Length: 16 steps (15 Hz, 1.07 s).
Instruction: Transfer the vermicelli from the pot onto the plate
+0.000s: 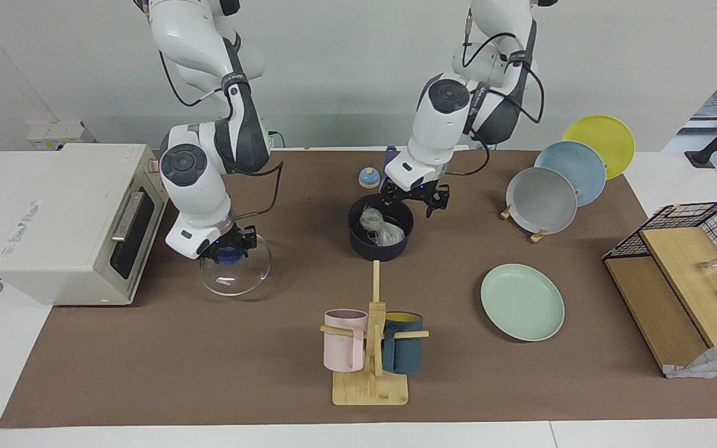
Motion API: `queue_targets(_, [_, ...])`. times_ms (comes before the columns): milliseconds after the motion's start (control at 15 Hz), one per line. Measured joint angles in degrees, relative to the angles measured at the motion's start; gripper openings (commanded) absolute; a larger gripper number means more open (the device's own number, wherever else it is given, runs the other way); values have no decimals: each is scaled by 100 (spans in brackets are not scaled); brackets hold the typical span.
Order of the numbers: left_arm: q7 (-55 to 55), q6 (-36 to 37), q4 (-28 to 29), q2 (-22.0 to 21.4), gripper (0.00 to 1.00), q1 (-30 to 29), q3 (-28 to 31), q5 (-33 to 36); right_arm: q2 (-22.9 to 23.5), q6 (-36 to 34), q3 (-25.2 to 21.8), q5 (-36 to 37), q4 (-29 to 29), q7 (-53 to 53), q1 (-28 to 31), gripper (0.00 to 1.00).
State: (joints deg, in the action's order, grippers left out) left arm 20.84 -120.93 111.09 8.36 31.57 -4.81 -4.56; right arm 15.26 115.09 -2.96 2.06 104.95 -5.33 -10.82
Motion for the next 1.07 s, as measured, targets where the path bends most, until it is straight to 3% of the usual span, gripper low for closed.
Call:
queue_targets(200, [76, -400, 306, 111, 100, 143, 2, 0, -48, 399, -1, 15, 331, -135, 152, 49])
queue_targets(667, [417, -713, 358, 323, 100, 286, 4, -61, -157, 891, 27, 15, 929, -136, 143, 52])
queue_targets(867, [555, -837, 362, 424, 100, 396, 7, -65, -223, 973, 29, 15, 1104, -136, 142, 66])
queue_targets(1000, [612, -992, 372, 508, 100, 436, 5, -65, -245, 978, 29, 15, 1129, -135, 142, 92])
queue_targets(1067, [616, -1057, 377, 566, 100, 442, 5, -65, -258, 979, 29, 15, 1133, -134, 143, 100])
